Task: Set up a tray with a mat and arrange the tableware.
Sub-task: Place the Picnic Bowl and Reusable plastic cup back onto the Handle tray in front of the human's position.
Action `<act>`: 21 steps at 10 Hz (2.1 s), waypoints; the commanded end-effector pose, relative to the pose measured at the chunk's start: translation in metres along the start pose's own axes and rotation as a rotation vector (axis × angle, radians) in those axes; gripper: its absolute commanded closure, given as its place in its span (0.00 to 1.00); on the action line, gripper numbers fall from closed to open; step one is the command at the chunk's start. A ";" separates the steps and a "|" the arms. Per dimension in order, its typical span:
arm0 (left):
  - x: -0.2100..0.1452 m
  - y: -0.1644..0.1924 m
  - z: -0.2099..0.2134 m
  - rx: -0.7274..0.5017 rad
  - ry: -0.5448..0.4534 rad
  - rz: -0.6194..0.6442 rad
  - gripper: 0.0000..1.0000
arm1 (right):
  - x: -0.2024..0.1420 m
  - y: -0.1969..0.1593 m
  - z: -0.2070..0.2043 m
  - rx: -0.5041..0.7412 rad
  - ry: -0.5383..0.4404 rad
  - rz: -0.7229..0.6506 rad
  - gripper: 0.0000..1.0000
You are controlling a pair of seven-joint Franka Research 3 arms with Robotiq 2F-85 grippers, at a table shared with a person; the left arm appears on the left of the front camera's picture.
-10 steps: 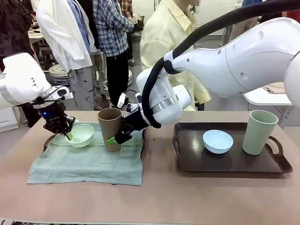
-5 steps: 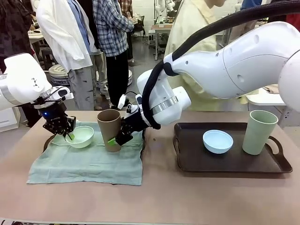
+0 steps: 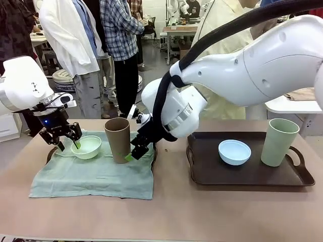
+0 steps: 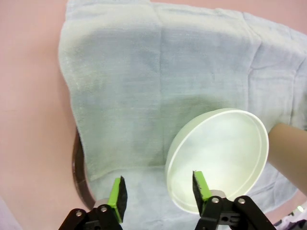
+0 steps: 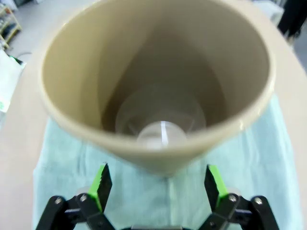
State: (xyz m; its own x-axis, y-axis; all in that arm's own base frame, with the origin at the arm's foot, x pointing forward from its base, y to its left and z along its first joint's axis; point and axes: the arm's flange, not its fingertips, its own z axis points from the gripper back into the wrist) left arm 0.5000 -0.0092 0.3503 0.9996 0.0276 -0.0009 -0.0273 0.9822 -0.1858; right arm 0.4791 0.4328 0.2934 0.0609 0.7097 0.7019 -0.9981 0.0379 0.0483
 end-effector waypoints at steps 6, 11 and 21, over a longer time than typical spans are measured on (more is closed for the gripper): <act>-0.032 -0.012 0.059 0.223 -0.038 -0.128 0.09 | 0.030 0.035 0.124 -0.203 0.241 -0.373 0.00; -0.056 -0.060 0.111 0.315 -0.068 -0.180 0.09 | 0.079 0.076 0.198 -0.358 0.580 -0.729 0.00; -0.080 -0.081 0.190 0.254 -0.054 -0.158 0.09 | 0.142 0.117 0.227 -0.448 0.602 -0.721 0.00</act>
State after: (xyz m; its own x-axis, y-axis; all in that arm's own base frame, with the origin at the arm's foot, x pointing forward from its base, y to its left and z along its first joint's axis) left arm 0.4210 -0.0550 0.5528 0.9895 -0.1362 0.0479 0.1337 0.9897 0.0517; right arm 0.3737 0.3803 0.5632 0.7527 0.6433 0.1399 -0.6440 0.7636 -0.0464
